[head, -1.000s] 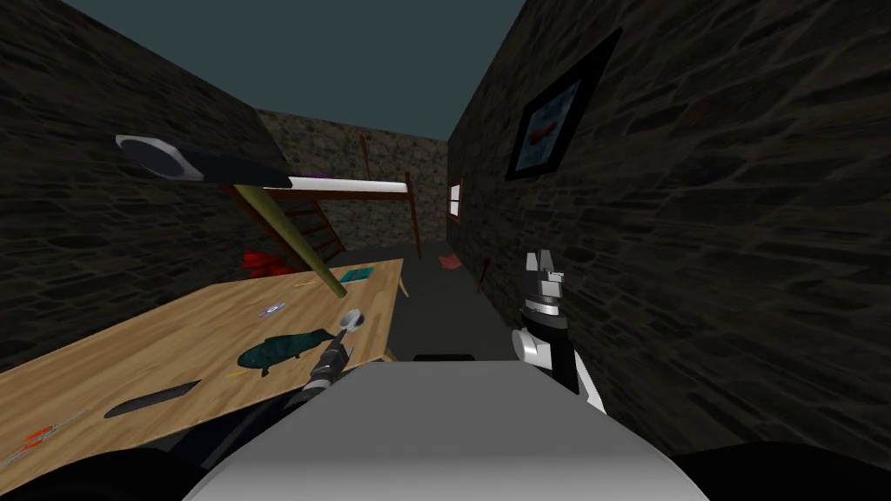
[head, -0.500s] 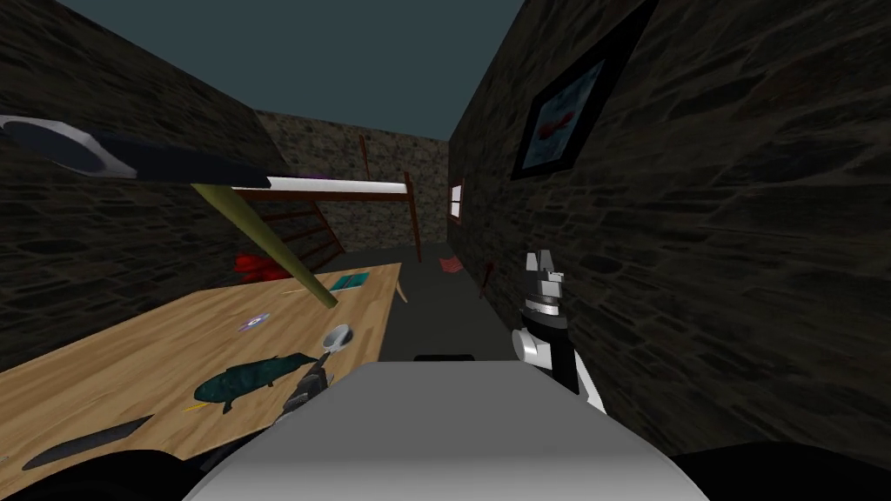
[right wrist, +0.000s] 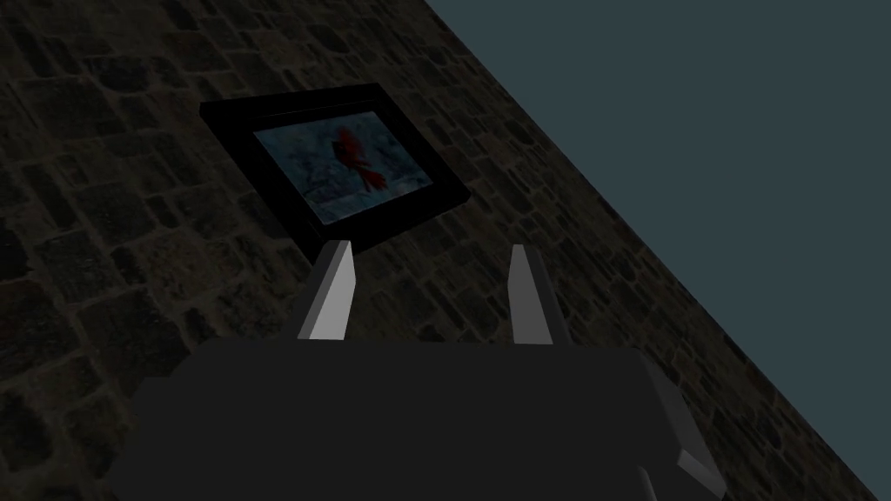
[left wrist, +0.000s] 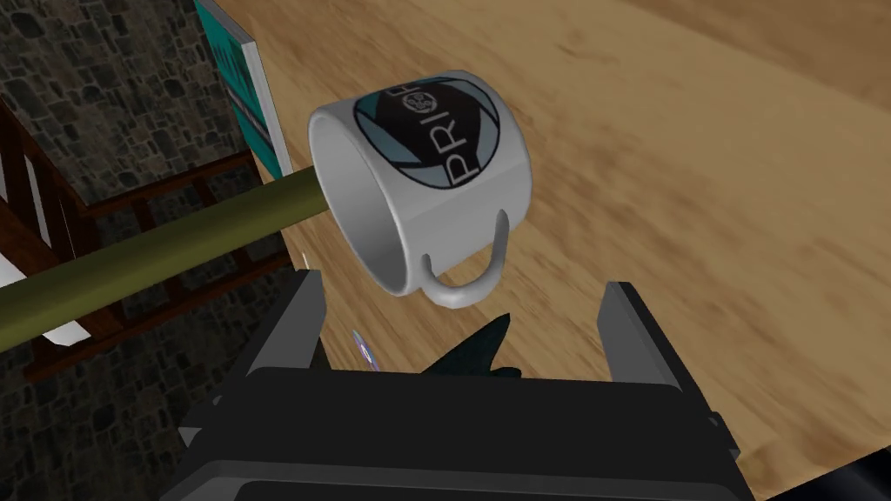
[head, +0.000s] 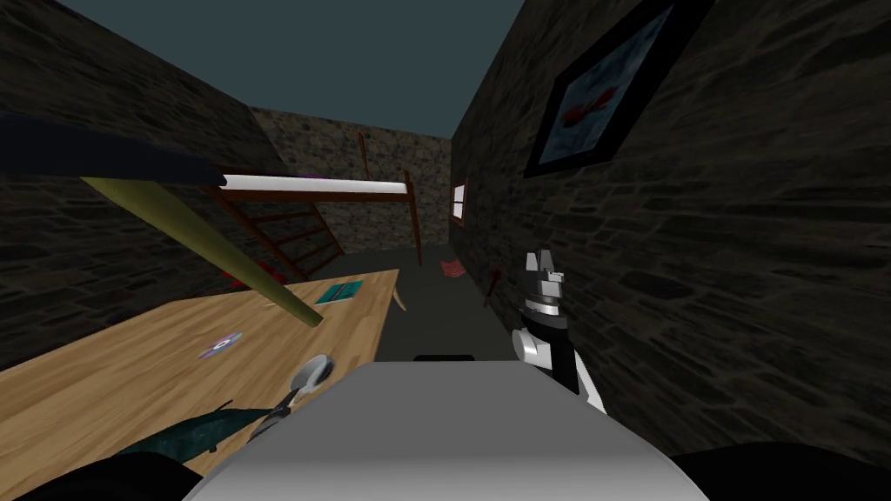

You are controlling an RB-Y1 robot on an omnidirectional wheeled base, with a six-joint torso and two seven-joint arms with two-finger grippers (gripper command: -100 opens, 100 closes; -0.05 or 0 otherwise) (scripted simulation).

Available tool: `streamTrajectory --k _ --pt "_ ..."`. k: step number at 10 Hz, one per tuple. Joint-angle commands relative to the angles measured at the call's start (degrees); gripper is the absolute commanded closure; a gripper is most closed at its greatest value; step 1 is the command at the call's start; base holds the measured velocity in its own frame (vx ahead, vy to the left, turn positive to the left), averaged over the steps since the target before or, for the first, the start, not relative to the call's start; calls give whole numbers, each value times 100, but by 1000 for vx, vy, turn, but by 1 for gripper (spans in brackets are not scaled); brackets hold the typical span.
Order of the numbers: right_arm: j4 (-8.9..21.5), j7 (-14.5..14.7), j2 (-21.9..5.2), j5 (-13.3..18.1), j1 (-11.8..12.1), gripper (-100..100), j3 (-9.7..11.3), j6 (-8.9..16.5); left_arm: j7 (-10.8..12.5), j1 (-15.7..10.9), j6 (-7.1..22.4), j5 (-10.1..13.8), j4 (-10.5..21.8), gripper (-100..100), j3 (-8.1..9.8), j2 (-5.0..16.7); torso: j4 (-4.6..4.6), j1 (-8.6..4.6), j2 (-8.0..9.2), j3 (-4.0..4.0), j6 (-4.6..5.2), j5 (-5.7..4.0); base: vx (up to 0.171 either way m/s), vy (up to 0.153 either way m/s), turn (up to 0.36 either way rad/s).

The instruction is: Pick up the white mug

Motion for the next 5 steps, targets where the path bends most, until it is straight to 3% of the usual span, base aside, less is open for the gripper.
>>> streamTrajectory --k 1,3,4,5 --pt "0 0 0 0 0 0 0 0 29 204 139 39 173 -100 72 77 0 0 0 0 0 0 240 29 53" --pt "0 0 0 0 0 0 0 0 59 289 226 57 322 -100 95 137 1 12 4 3 1 3 222 34 20" --pt "0 0 0 0 0 0 0 0 41 264 195 46 242 -100 102 98 2 16 8 5 2 4 94 21 0" --pt "0 0 0 0 -2 0 0 0 33 263 230 46 245 0 111 96 9 10 44 24 1 3 18 4 -2"
